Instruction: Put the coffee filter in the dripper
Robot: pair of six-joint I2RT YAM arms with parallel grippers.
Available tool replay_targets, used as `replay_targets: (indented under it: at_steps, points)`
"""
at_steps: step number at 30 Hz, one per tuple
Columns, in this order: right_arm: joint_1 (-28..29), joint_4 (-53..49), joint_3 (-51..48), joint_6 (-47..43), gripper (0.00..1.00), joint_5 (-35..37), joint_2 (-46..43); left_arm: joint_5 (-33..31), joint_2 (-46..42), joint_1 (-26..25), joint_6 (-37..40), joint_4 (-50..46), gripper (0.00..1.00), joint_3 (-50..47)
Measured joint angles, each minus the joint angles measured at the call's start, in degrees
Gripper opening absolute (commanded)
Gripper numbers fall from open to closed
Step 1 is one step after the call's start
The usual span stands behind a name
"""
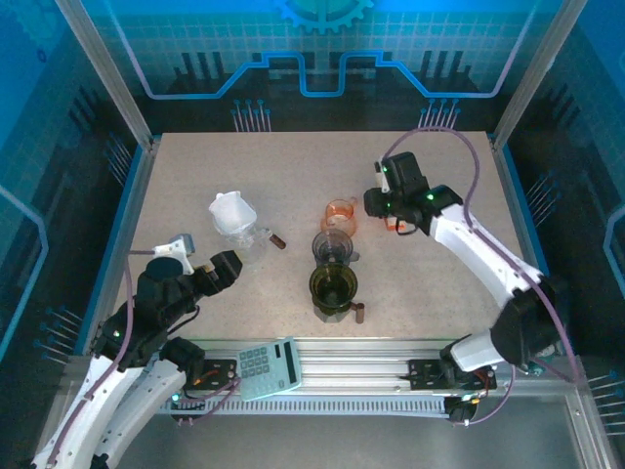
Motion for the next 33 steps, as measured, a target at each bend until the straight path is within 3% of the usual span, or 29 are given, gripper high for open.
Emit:
replay_targets:
  at_steps: [12,33]
  points:
    - [-5.7,-0.3,12.2,-3.1,0.32,5.1,16.1,0.4,0.4,0.0,0.0,0.2,0.99,-0.2]
    - [-8.0,-1.4,14.9,-3.1,0.25,6.8,23.2,0.6,1.9,0.0,0.0,1.4,0.99,-0.8]
